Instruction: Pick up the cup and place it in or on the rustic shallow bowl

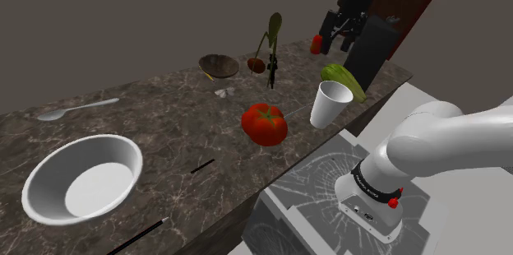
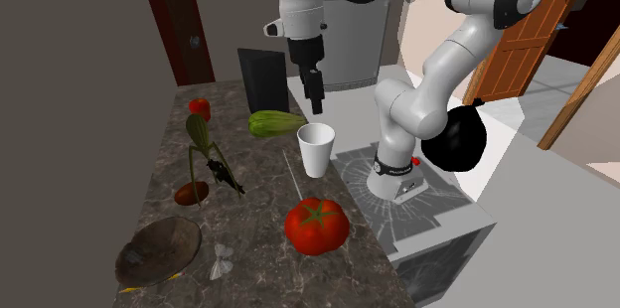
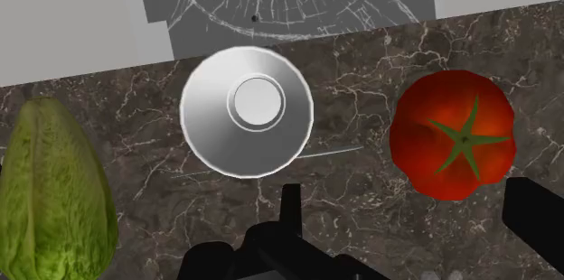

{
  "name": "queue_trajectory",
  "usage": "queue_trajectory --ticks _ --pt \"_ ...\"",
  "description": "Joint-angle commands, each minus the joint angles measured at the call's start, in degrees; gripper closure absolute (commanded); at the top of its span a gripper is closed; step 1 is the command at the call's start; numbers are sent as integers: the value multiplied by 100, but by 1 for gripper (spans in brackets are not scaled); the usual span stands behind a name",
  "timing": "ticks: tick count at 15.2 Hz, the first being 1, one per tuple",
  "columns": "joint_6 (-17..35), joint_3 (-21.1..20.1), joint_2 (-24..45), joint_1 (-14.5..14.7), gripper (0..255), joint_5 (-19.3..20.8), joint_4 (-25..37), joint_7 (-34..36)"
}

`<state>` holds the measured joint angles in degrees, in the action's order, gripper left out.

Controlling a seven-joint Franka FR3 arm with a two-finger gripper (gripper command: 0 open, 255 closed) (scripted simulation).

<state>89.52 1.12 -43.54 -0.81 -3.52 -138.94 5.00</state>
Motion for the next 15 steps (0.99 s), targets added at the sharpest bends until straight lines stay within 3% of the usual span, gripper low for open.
queue_trajectory --ticks 1,9,15 --pt "0 0 0 0 0 0 0 0" --pt "1028 1084 -617 -279 0 653 -1375 -1483" --pt "1984 2092 -470 -572 0 1229 -2014 -2688"
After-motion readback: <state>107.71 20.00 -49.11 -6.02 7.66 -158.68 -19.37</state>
